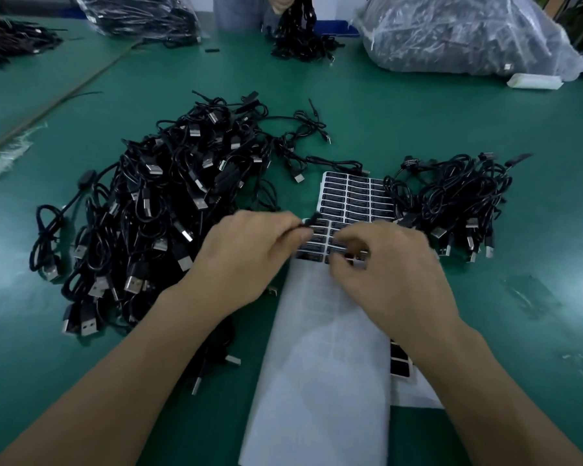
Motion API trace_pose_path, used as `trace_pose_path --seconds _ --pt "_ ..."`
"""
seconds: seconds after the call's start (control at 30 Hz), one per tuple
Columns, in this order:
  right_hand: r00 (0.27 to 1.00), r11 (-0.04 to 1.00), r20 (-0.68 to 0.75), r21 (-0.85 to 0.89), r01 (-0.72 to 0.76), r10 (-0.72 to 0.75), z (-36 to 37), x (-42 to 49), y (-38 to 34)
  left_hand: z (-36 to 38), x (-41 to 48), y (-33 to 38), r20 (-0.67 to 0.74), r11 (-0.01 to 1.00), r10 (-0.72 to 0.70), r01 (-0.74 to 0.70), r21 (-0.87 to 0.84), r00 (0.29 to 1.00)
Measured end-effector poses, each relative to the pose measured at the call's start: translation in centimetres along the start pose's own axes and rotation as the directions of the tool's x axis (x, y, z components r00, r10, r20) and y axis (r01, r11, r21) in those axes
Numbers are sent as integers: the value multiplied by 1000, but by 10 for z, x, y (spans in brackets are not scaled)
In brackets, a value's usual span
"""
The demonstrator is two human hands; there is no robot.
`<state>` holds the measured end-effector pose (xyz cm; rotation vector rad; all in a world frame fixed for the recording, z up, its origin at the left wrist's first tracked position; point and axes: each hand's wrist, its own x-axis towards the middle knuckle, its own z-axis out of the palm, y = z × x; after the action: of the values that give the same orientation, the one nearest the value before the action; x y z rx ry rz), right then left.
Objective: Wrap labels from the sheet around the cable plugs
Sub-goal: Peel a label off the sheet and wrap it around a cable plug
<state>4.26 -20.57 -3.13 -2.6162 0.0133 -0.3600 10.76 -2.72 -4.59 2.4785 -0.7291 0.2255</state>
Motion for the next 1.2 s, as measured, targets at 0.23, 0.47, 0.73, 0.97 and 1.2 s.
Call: trace_pose_path --seconds 0.23,0.47,0.73,0.97,1.2 --pt "964 951 54 -186 -246 259 -15 -6 5 0 -5 8 85 965 97 -115 236 992" --pt "944 941 211 -278 -192 255 -18 -11 -8 1 -4 9 167 942 93 -141 305 982" --pt "925 929 186 -240 -283 330 -18 -8 1 -1 -4 7 128 968 -12 -21 249 992" --pt "915 937 206 -127 -327 347 -21 -6 13 -3 -7 10 44 985 26 -33 170 999" --pt "960 925 151 268 -270 237 -21 0 10 -4 -7 7 38 999 -1 -1 40 999"
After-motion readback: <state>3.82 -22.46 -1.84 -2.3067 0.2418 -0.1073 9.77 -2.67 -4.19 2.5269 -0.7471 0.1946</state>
